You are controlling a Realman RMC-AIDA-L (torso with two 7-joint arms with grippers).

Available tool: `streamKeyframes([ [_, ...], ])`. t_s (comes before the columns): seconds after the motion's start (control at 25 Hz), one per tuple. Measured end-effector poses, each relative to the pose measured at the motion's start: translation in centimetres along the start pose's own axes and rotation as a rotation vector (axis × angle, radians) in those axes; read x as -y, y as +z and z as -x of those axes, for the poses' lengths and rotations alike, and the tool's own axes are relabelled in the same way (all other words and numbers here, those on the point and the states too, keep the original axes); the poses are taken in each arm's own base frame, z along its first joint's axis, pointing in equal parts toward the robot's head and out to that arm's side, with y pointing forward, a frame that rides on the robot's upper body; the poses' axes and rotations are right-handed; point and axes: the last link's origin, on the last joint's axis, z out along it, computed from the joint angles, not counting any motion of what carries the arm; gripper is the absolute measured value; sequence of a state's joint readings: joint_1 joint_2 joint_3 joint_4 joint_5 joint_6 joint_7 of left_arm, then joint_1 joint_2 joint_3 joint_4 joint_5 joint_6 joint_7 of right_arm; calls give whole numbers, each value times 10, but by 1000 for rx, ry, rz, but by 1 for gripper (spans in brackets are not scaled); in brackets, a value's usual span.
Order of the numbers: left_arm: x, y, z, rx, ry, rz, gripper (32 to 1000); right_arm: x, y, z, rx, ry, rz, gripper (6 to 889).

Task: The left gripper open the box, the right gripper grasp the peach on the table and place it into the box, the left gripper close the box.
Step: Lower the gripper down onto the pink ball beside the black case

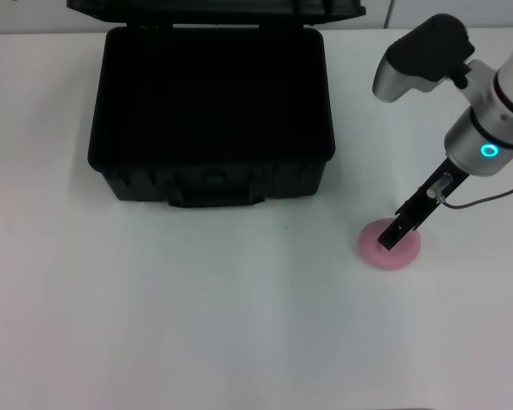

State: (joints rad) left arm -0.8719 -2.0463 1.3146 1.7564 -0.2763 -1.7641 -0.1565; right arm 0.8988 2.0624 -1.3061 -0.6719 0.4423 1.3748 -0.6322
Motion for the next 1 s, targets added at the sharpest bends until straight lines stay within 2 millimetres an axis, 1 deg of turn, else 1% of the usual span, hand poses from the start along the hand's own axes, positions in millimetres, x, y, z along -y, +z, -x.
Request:
streamKeyframes([
  [0.52, -2, -1, -2, -4, 4, 1, 374, -1, 13, 0, -6, -13, 2, 850],
  [1.0, -3, -1, -3, -6, 8, 4, 374, -1, 19, 0, 0, -21, -7, 849],
])
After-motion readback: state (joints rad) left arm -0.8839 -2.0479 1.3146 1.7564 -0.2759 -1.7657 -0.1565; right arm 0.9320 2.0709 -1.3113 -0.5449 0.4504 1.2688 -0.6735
